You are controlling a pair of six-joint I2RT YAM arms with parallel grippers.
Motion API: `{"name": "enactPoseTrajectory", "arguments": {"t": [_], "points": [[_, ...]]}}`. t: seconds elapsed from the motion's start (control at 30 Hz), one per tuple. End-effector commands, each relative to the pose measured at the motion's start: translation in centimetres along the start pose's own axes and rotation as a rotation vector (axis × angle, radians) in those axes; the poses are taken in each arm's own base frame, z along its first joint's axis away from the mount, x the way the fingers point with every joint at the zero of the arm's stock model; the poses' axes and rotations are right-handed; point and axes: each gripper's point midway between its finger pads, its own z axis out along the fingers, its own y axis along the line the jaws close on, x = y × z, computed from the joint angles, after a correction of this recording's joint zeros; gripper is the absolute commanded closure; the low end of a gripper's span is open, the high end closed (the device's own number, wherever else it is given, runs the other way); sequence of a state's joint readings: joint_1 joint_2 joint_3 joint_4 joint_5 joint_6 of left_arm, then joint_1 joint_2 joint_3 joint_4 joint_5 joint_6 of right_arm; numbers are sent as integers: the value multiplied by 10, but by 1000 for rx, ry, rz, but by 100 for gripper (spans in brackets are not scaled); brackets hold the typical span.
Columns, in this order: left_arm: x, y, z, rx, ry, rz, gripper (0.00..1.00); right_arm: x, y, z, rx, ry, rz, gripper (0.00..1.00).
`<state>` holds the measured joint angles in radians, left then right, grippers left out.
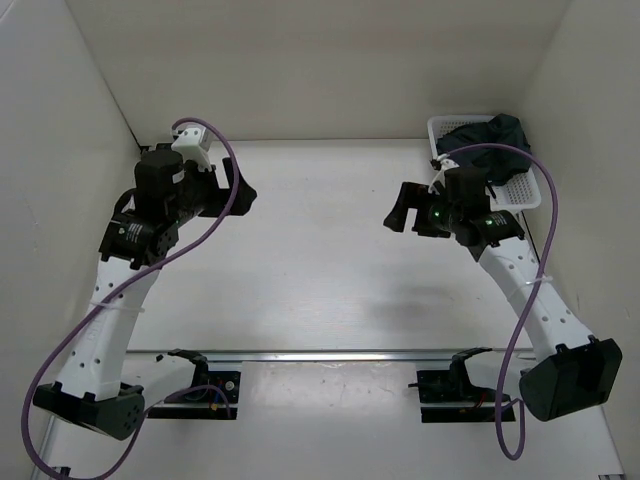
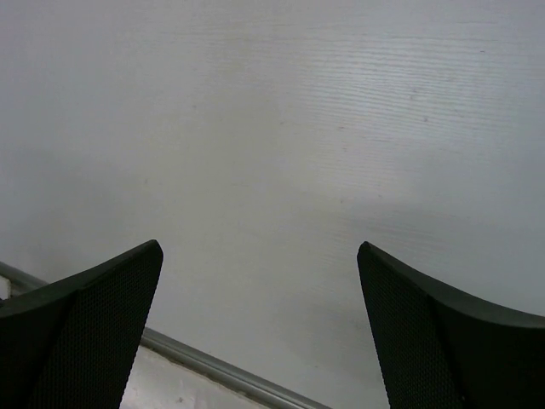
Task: Fold and stack the shorts
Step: Grab the shorts from the pile
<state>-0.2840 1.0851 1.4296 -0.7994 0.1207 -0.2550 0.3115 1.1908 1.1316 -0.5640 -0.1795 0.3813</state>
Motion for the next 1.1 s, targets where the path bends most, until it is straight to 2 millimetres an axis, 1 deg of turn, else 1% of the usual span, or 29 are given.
{"name": "enactPoseTrajectory", "arguments": {"t": [0.0,0.07,0.1,0.13,0.2,0.27,0.3,0.33,0.37,0.4,0.43,0.47,0.5,0.53,0.57,0.6,0.63,0.67,0.7,0.73,0.77,0.8,0.83,0.87,0.9,0.93,1.0,1.03,1.07], "points": [[4,2,10,-7,16,-19,0,-25,-11,-24,107,-103,-24,0],[6,5,13,-19,24,-20,0,-23,-25,-28,193,-104,-8,0],[5,8,13,-37,19,-20,0,-24,-38,-31,264,-114,-5,0],[8,11,15,-49,25,-20,0,-27,-41,-34,287,-123,-5,0],[11,14,17,-65,32,-21,0,-29,-56,-36,376,-141,16,0],[17,16,21,-71,53,-23,0,-47,-77,-43,487,-204,71,0],[17,16,22,-71,52,-34,0,-52,-88,-36,522,-190,87,0],[19,17,24,-74,61,-35,0,-74,-100,-46,562,-233,130,0],[23,18,26,-76,70,-36,0,-84,-110,-48,594,-244,174,0],[23,18,26,-76,70,-36,0,-90,-124,-39,626,-226,195,0],[25,19,28,-77,73,-36,0,-116,-127,-43,613,-277,216,4],[27,20,30,-77,73,-36,0,-127,-127,-40,618,-289,216,4],[25,19,30,-75,64,-35,0,-134,-140,-22,641,-259,227,6],[31,24,36,-95,85,-37,0,-161,-139,-28,644,-309,231,6],[33,28,40,-116,92,-46,0,-169,-160,0,683,-260,258,2],[33,28,40,-116,92,-46,0,-172,-172,3,707,-243,274,0],[32,32,40,-141,85,-44,0,-177,-177,11,701,-238,296,0],[33,35,42,-155,91,-44,0,-193,-185,27,693,-244,303,0],[35,36,45,-158,100,-44,0,-198,-198,32,707,-247,327,0],[35,38,45,-168,97,-44,0,-204,-205,41,702,-248,334,0],[39,43,48,-181,112,-49,0,-217,-222,59,698,-261,357,0],[42,45,52,-184,126,-39,0,-216,-227,70,705,-244,381,0],[44,46,55,-186,135,-40,0,-202,-256,99,738,-187,412,0],[46,46,57,-189,144,-40,0,-227,-260,94,727,-255,425,0],[50,48,61,-192,160,-32,0,-225,-267,102,719,-248,454,0],[46,47,61,-190,151,-31,0,-220,-282,117,715,-233,481,0],[48,48,63,-191,161,-23,0,-219,-295,131,695,-243,488,0],[47,52,66,-200,164,-28,0,-228,-297,143,657,-275,469,0],[45,47,68,-163,170,-37,0,-228,-306,145,662,-284,474,0]]}}
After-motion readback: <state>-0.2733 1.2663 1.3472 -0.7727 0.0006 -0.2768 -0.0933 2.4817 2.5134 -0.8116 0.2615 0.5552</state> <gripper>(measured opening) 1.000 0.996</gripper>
